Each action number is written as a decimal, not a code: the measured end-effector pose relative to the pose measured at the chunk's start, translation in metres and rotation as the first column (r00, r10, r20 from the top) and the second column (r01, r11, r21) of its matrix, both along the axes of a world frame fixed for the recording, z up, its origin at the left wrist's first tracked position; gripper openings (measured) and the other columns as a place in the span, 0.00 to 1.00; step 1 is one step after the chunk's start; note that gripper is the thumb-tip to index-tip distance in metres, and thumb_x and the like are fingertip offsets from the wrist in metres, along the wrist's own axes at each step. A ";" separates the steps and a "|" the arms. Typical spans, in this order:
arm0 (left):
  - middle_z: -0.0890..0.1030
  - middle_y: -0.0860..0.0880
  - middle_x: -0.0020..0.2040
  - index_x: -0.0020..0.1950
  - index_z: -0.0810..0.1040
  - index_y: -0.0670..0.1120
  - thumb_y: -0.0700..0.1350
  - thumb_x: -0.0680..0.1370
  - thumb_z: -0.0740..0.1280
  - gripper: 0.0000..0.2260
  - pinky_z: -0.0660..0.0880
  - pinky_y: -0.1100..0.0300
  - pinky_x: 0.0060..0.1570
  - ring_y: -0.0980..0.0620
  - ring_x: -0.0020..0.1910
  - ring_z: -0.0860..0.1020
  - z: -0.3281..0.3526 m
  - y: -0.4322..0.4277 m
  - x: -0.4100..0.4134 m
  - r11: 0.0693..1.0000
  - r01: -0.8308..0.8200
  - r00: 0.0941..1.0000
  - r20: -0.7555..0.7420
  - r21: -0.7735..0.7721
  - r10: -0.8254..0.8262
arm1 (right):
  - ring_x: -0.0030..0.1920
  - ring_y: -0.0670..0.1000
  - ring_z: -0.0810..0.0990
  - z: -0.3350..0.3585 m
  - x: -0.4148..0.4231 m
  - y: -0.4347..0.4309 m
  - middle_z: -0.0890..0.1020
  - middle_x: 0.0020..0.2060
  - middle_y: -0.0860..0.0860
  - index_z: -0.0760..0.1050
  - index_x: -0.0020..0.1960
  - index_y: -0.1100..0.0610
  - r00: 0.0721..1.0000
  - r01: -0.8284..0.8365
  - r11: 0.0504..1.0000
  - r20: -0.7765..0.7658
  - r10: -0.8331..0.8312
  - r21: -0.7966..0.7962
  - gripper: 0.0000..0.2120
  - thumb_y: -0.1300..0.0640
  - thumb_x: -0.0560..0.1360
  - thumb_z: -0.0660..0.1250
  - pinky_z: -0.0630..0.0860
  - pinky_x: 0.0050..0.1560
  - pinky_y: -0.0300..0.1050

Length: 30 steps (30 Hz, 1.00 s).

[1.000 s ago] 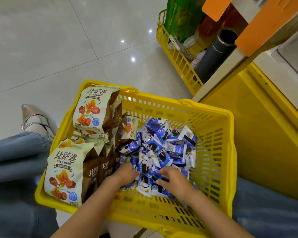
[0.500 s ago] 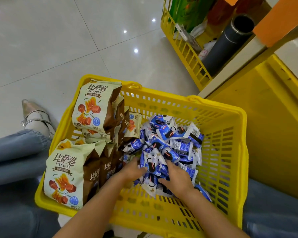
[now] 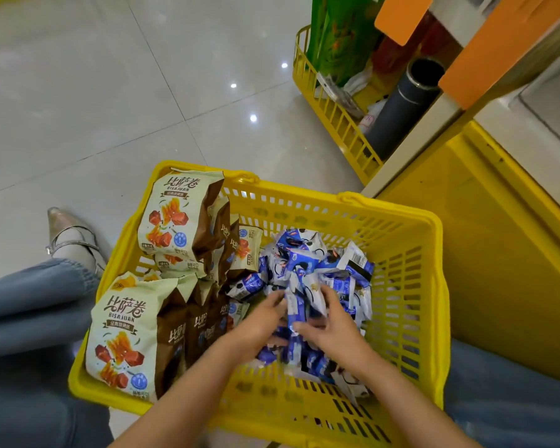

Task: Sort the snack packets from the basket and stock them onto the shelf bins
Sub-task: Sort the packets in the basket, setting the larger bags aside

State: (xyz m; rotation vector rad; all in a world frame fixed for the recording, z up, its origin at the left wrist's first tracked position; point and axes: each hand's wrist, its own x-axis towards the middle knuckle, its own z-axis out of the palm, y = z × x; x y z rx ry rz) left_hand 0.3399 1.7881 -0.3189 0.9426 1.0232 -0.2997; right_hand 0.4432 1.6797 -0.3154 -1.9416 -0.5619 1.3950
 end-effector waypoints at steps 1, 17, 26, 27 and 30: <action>0.80 0.51 0.57 0.69 0.65 0.52 0.50 0.82 0.54 0.15 0.78 0.49 0.52 0.51 0.54 0.79 0.004 -0.002 0.007 0.999 -0.044 0.997 0.068 -0.017 0.045 | 0.46 0.37 0.81 0.007 0.004 0.003 0.73 0.59 0.38 0.54 0.71 0.42 0.998 0.069 0.997 -0.008 -0.069 0.045 0.36 0.54 0.72 0.72 0.77 0.38 0.31; 0.72 0.47 0.46 0.55 0.69 0.45 0.47 0.81 0.57 0.07 0.66 0.63 0.38 0.48 0.46 0.73 -0.024 0.026 -0.037 0.519 0.791 0.612 -0.373 0.324 -0.698 | 0.67 0.55 0.68 0.001 0.028 -0.049 0.65 0.70 0.55 0.54 0.73 0.58 0.789 -0.464 0.726 0.136 0.599 -0.507 0.34 0.50 0.74 0.68 0.69 0.65 0.47; 0.75 0.41 0.60 0.60 0.73 0.40 0.50 0.77 0.64 0.17 0.67 0.59 0.46 0.47 0.54 0.74 -0.044 0.012 -0.042 0.301 0.922 0.385 -0.499 0.243 -0.777 | 0.61 0.54 0.73 -0.002 0.029 -0.046 0.72 0.65 0.52 0.65 0.69 0.54 0.689 -0.596 0.591 0.032 0.724 -0.544 0.32 0.49 0.69 0.73 0.71 0.55 0.44; 0.75 0.40 0.59 0.59 0.73 0.39 0.49 0.77 0.64 0.16 0.69 0.57 0.47 0.46 0.54 0.74 -0.043 0.012 -0.042 0.275 0.927 0.370 -0.509 0.253 -0.778 | 0.59 0.53 0.74 -0.004 0.028 -0.047 0.73 0.63 0.52 0.66 0.67 0.53 0.707 -0.586 0.617 0.042 0.706 -0.526 0.29 0.50 0.70 0.73 0.71 0.53 0.43; 0.75 0.40 0.56 0.57 0.73 0.39 0.45 0.78 0.61 0.12 0.70 0.54 0.50 0.44 0.55 0.74 -0.040 0.013 -0.040 0.260 0.923 0.376 -0.512 0.284 -0.773 | 0.55 0.53 0.77 -0.005 0.023 -0.047 0.76 0.59 0.52 0.66 0.68 0.52 0.732 -0.568 0.664 0.070 0.677 -0.486 0.23 0.51 0.74 0.67 0.71 0.46 0.41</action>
